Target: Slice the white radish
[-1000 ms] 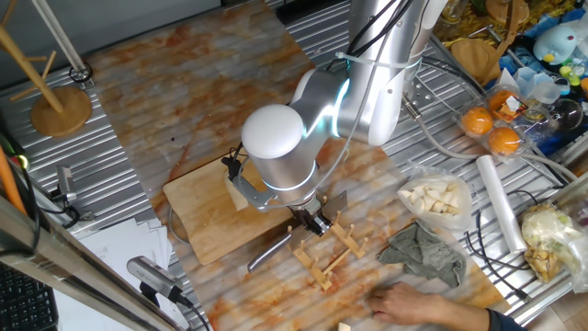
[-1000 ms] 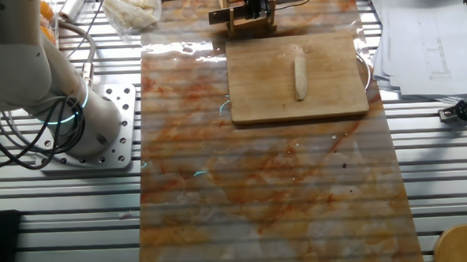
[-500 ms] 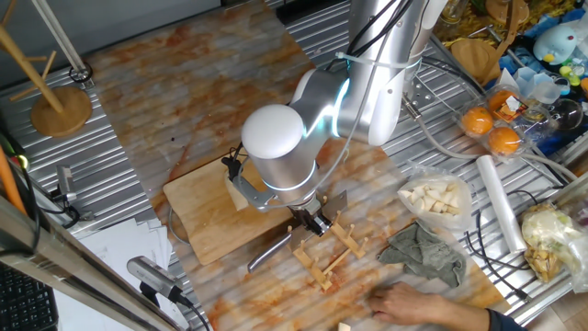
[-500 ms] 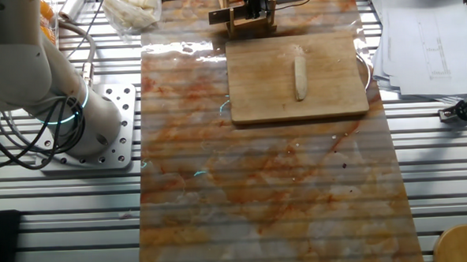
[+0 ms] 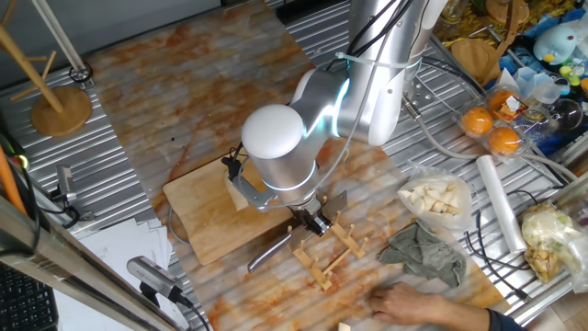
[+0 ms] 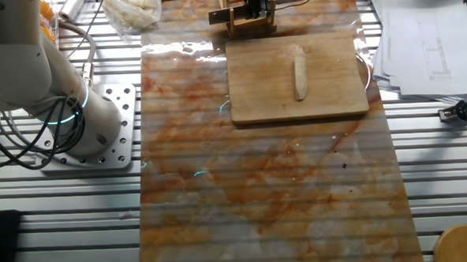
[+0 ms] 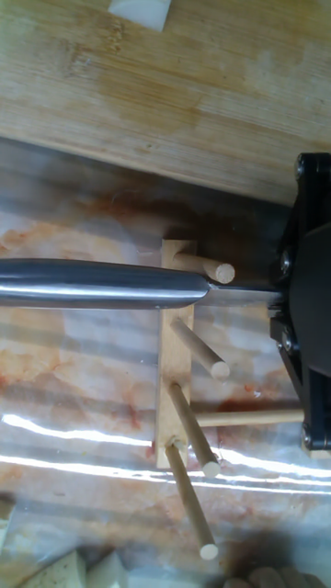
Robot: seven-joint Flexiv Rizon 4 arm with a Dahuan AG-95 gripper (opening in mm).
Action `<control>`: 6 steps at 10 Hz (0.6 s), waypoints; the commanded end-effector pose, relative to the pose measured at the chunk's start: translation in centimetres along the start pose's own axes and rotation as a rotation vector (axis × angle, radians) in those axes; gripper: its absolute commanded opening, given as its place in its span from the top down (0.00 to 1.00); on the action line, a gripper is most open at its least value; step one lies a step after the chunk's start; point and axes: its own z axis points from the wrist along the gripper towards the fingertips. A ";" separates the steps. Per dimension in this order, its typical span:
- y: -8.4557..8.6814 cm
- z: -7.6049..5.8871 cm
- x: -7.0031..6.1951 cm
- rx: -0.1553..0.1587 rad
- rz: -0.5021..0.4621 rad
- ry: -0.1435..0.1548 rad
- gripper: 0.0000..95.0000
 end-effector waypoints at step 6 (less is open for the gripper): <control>-2.0 -9.1 -0.2 -0.045 0.043 0.064 1.00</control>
